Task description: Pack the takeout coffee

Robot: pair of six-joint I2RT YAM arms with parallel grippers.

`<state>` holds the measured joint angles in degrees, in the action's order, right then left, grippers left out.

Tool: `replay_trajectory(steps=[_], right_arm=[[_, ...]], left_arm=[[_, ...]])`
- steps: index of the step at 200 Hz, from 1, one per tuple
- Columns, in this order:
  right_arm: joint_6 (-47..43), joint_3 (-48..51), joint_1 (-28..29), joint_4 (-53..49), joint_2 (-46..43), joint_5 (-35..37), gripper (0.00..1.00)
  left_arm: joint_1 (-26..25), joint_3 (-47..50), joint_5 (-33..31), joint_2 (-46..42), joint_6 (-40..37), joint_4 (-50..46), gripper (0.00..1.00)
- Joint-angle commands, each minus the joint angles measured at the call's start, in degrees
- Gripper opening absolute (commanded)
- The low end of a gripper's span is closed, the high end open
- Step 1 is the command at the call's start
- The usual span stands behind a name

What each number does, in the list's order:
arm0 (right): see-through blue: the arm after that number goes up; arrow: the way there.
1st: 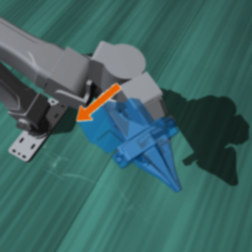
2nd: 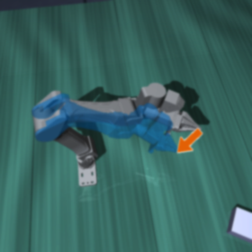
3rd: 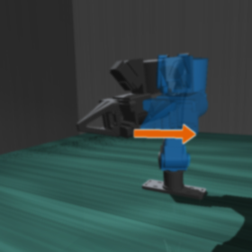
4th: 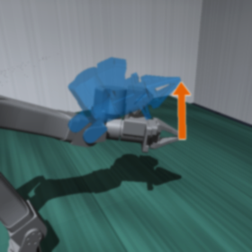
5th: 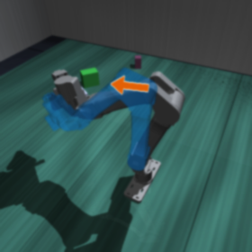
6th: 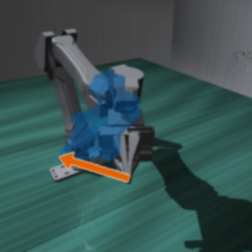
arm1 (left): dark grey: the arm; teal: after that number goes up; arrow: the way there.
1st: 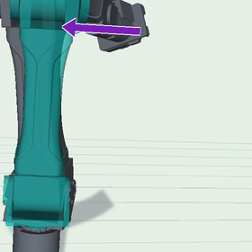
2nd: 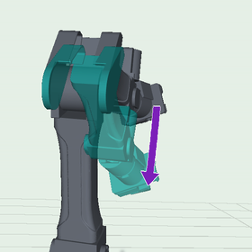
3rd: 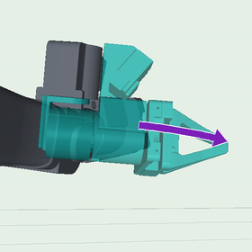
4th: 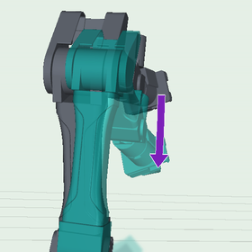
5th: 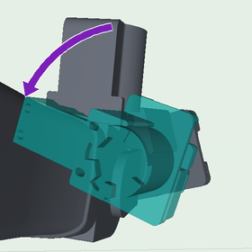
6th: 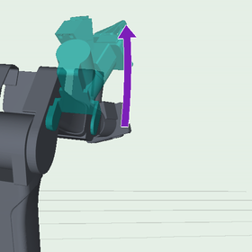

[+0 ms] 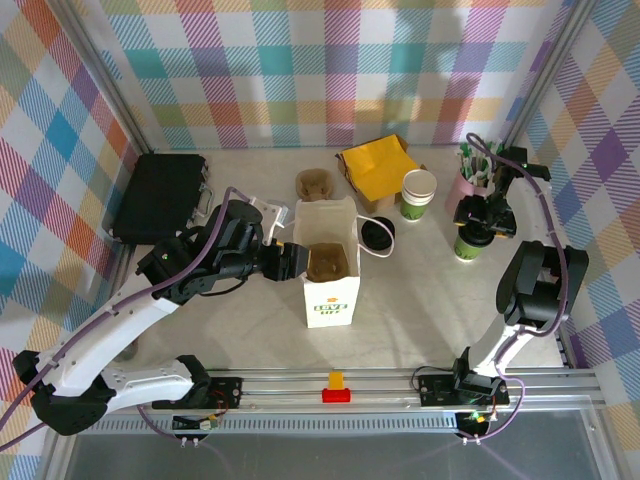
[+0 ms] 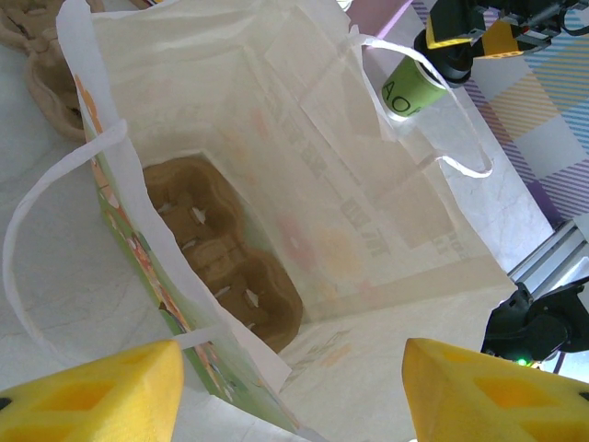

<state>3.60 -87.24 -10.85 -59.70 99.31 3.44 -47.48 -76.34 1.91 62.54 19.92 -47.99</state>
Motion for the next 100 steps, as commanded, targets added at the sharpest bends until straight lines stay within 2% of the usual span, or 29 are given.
replay_trajectory(steps=[1, 100], right_arm=[[-0.9, 0.7, 0.3, -1.7, -2.1, -0.5, 0.88], [-1.3, 2.0, 0.3, -0.8, -0.2, 1.1, 0.87]], left_arm=[[0.6, 0.3, -0.1, 0.1, 0.6, -0.3, 0.64], [0.6, 0.4, -0.2, 0.2, 1.0, -0.7, 0.64]])
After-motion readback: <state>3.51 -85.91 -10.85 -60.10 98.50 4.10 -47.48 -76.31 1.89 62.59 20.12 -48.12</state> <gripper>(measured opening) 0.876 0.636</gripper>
